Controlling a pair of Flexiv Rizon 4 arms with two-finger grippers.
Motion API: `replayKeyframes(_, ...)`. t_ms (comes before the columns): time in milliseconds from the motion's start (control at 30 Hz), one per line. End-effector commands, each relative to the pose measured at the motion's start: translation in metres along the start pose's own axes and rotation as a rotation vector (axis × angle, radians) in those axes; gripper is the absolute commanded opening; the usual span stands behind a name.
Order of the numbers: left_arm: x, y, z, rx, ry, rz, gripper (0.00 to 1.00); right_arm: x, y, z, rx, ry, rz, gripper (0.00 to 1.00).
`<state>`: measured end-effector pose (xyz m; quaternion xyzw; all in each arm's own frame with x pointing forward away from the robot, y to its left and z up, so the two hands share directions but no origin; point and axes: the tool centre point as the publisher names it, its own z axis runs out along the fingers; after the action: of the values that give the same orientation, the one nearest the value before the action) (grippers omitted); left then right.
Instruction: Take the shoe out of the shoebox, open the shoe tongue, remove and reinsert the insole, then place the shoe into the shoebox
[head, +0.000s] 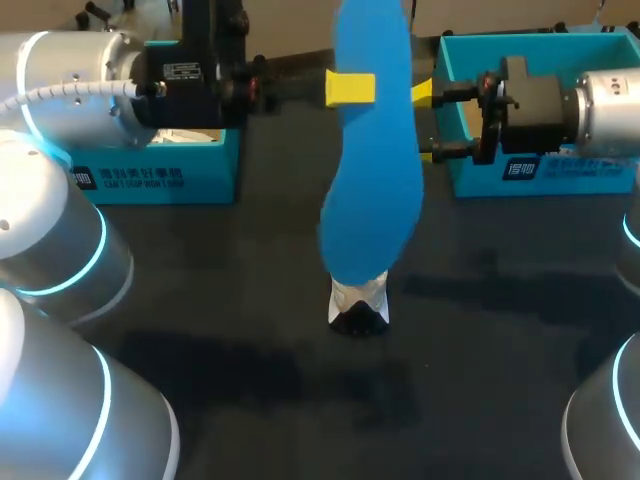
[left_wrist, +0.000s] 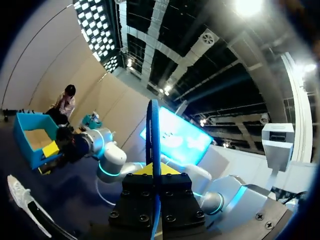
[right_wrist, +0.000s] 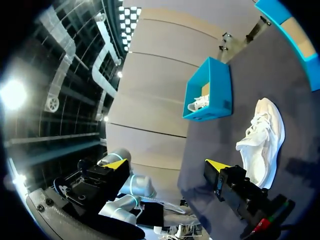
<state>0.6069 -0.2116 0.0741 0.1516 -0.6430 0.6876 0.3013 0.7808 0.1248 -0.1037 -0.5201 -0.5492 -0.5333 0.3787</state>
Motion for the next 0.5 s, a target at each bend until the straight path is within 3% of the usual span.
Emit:
replayKeyframes(33,-0.009,0.004,-0.02,-0.026,0.025,0.232,0.0,0.0,0.0,0.001,-0.002,0.0,0.0,1.0)
replayKeyframes(233,-0.02,0.007,-0.029,-0.108,0.036,0.581,0.0,0.0,0.0,0.001,-0.002,0.0,0.0,1.0)
replayKeyframes(500,-0.045,0.006,-0.036,-0.012,0.027,1.055,0.0,0.0,0.0,0.001,-0.002,0.0,0.0,1.0)
